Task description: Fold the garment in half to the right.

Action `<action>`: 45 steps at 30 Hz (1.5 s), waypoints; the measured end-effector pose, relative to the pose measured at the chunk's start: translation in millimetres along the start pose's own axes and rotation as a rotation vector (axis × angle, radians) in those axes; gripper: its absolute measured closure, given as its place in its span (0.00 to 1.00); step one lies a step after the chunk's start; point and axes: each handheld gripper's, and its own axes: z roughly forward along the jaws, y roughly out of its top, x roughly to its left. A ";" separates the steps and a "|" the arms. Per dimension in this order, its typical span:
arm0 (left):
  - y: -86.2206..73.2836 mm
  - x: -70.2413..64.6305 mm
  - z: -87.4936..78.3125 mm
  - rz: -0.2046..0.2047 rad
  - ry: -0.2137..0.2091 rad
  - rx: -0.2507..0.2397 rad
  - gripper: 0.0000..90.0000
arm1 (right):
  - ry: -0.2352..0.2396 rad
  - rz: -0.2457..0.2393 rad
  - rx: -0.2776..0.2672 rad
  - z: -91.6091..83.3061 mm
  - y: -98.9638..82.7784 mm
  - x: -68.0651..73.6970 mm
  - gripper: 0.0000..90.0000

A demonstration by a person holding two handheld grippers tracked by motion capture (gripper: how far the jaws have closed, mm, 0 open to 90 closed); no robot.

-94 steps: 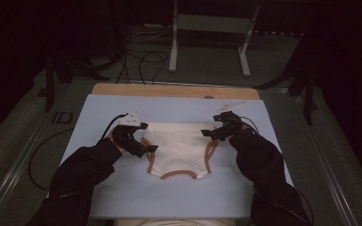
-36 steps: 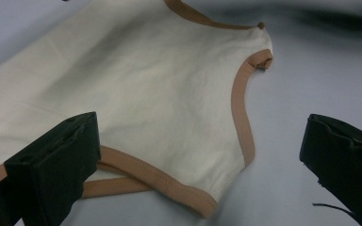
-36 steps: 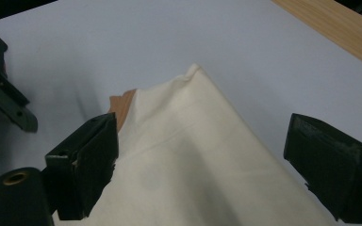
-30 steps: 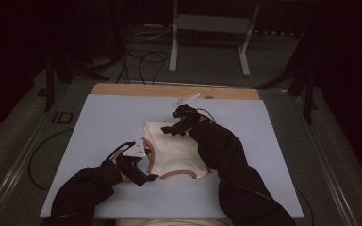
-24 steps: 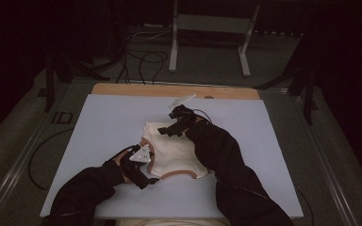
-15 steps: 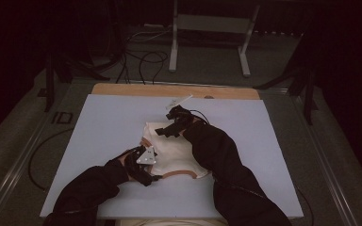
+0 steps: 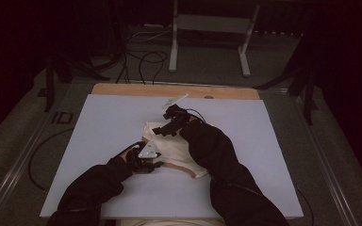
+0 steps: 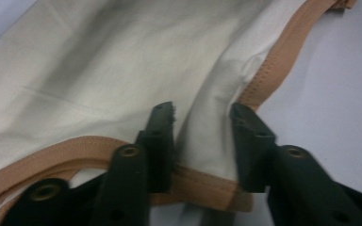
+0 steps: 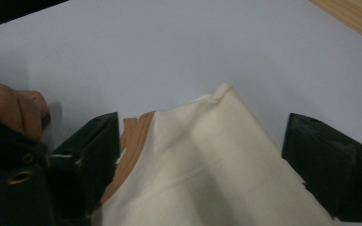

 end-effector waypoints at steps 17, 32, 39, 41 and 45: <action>-0.3 0.4 1.8 -0.027 -0.019 -0.012 0.93 | -0.063 0.136 0.032 48.0 14.3 -6.2 0.14; -0.3 0.2 1.8 -0.018 -0.017 -0.013 0.93 | -0.126 0.151 0.109 84.0 33.3 -2.4 0.33; -0.7 0.5 1.9 -0.020 -0.021 -0.015 0.93 | -0.156 0.085 0.153 94.8 28.9 -2.4 0.47; -0.5 0.4 1.9 -0.020 -0.021 -0.013 0.93 | -0.172 0.055 0.176 96.6 28.0 -1.7 0.51; -0.7 0.5 2.0 -0.021 -0.023 -0.014 0.93 | -0.195 0.022 0.196 97.9 27.5 -0.6 0.62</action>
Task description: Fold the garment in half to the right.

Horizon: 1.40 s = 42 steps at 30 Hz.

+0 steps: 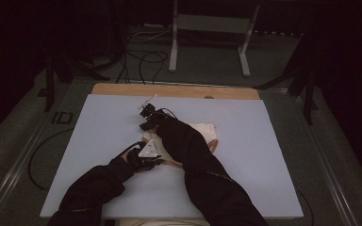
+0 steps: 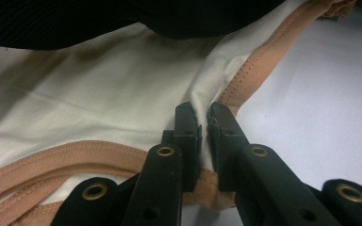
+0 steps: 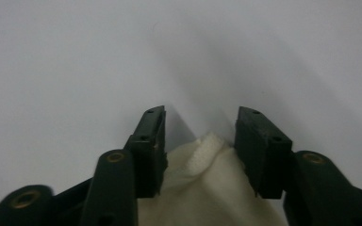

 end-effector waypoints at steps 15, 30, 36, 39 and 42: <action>0.9 2.0 -0.6 -0.009 -0.013 0.002 0.95 | 0.032 -0.017 0.016 -9.4 1.6 -2.2 0.97; 5.1 -1.1 -3.3 0.009 -0.005 0.005 0.95 | 0.071 -0.031 -0.025 -30.6 2.6 -2.2 0.97; 8.0 -2.4 -5.9 0.022 0.001 0.010 0.95 | 0.082 -0.038 -0.039 -39.3 1.8 -3.4 0.97; 8.8 -3.2 -6.2 0.022 0.003 0.011 0.95 | 0.088 -0.037 -0.047 -43.3 1.5 -4.5 0.97; 10.7 -3.4 -7.0 0.031 0.002 0.018 0.95 | 0.091 -0.035 -0.053 -47.3 1.0 -5.6 0.97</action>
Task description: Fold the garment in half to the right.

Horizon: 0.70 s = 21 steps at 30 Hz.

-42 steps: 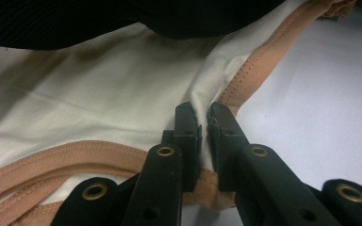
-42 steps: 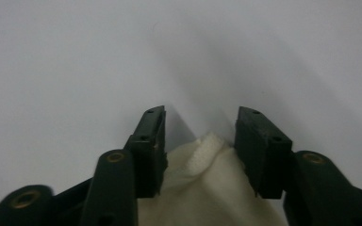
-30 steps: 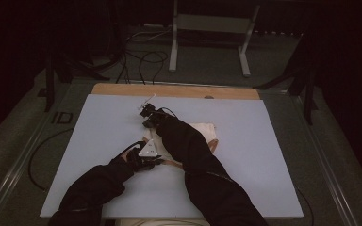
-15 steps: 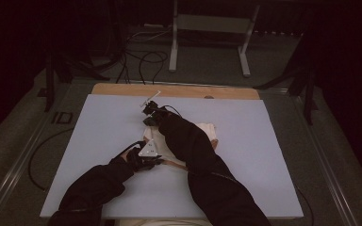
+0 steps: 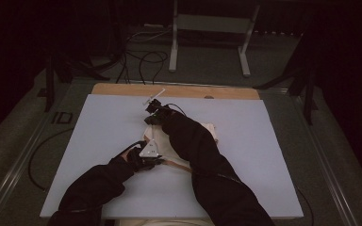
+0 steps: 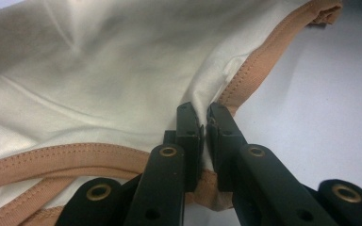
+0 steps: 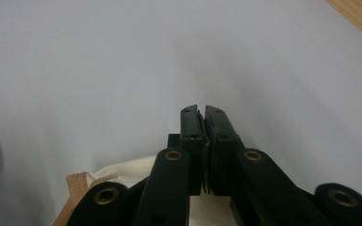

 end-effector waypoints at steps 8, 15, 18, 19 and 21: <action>4.8 -0.6 -1.4 -0.012 -0.007 -0.006 0.95 | 0.010 0.013 -0.025 -12.4 -1.5 -2.6 0.97; 11.2 -1.6 -4.6 0.013 -0.006 0.007 0.95 | 0.006 0.005 -0.041 -22.9 -2.0 -3.5 0.97; 15.5 -1.1 -6.4 0.021 -0.006 0.008 0.95 | -0.003 0.016 -0.048 -30.1 -2.8 -5.1 0.97; 17.0 -1.2 -7.2 0.023 -0.006 0.008 0.95 | -0.003 0.020 -0.053 -32.4 -2.6 -5.4 0.97; 20.2 -1.8 -9.0 0.038 -0.004 0.015 0.95 | -0.006 0.014 -0.060 -35.8 -2.4 -5.6 0.97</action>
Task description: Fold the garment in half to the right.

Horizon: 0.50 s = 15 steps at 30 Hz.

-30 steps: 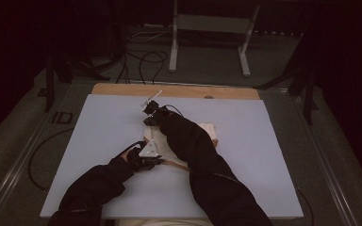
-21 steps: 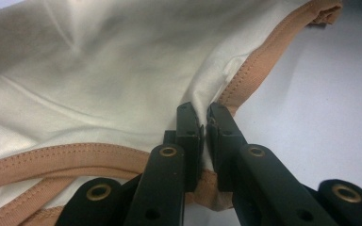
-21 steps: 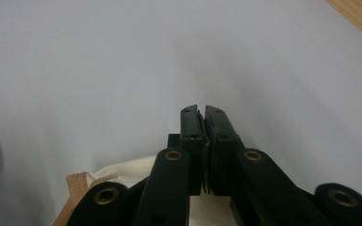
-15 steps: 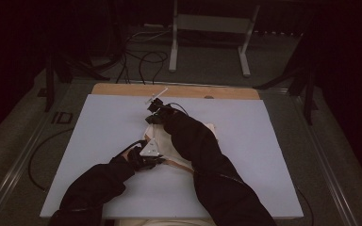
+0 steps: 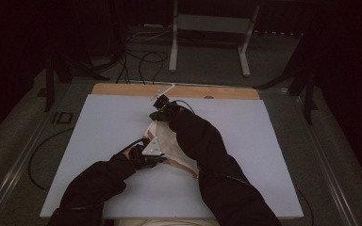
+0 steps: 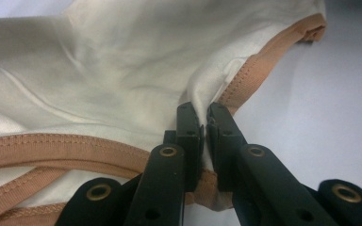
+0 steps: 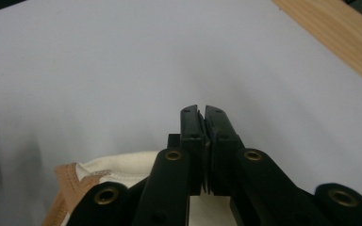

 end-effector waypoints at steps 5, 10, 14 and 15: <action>7.8 0.5 -3.7 0.031 0.001 0.013 0.95 | -0.006 -0.007 -0.017 -10.8 0.8 -0.9 0.97; 17.5 -0.7 -5.7 0.064 0.000 0.025 0.95 | -0.012 -0.006 -0.025 -19.6 0.4 -2.4 0.97; 24.8 -1.4 -8.2 0.084 -0.001 0.024 0.95 | -0.015 -0.005 -0.033 -26.5 -0.3 -3.3 0.97; 25.9 -1.7 -8.6 0.087 0.000 0.023 0.95 | -0.017 -0.006 -0.036 -28.6 -0.4 -3.9 0.97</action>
